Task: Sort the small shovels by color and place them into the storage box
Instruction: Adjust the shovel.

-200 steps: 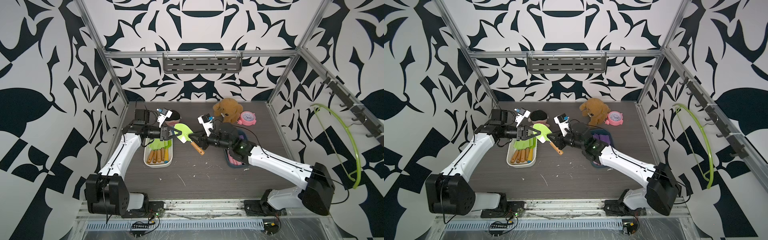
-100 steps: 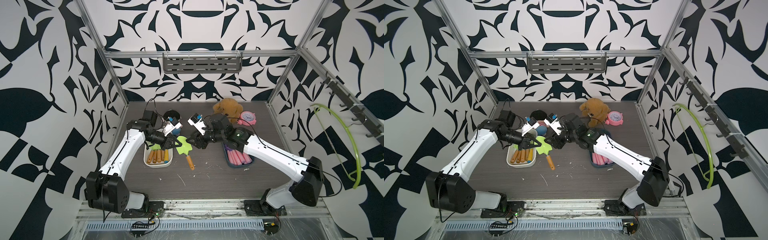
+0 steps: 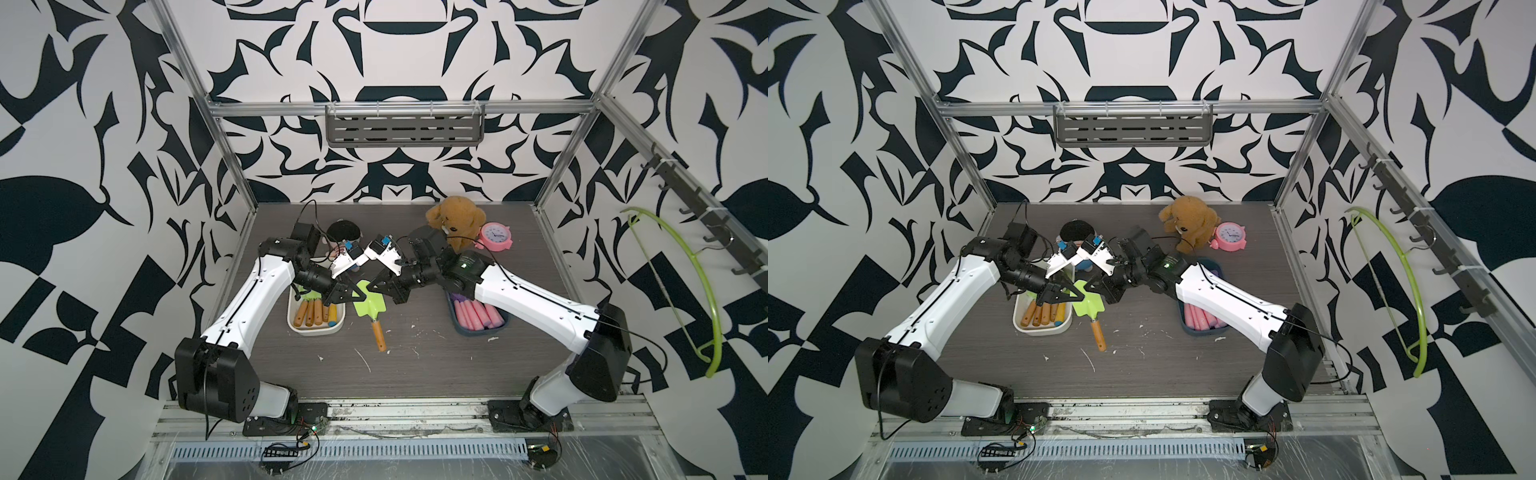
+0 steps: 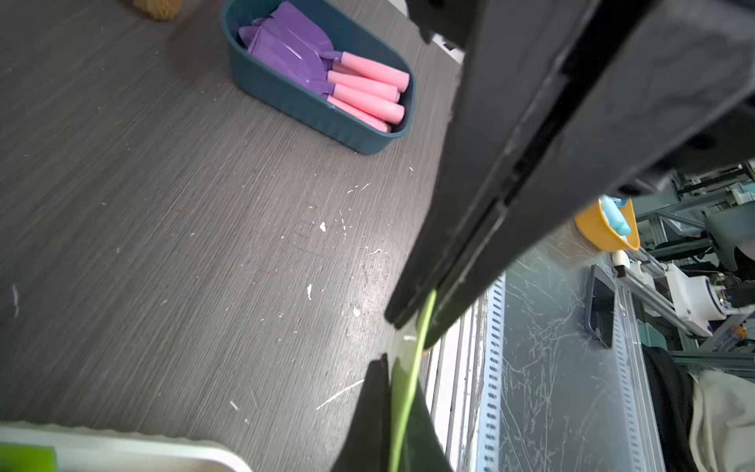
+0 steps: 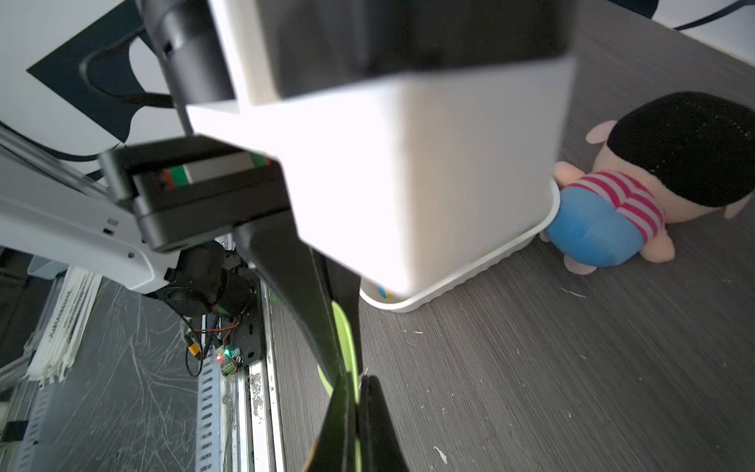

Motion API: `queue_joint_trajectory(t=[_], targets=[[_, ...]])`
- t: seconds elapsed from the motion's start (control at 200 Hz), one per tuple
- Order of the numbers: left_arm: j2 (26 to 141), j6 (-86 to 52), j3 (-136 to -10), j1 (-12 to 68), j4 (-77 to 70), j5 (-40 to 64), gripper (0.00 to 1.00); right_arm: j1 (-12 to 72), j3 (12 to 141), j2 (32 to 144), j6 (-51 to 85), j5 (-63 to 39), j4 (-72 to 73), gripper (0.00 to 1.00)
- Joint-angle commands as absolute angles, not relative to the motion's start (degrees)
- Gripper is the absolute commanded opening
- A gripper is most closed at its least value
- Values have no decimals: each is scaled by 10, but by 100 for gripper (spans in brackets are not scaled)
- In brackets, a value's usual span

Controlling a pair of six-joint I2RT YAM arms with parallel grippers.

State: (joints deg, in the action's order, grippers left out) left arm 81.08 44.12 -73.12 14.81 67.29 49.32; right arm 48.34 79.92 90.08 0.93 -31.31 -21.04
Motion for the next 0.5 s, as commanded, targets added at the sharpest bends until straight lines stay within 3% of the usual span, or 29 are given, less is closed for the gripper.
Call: queue_joint_trajectory(t=[0.0,0.08,0.165,0.355,0.495], targets=[[809,400,-752,149,665,505,25,488,817,885,14,-284,-205,0],[803,354,-745,142,629,490,52,488,788,858,32,-205,-180,0],[794,281,-731,126,571,465,63,488,751,827,90,-76,-142,0],[793,214,-709,121,515,414,69,488,738,838,311,124,-155,0],[806,200,-698,151,507,368,69,494,749,857,396,185,-168,0]])
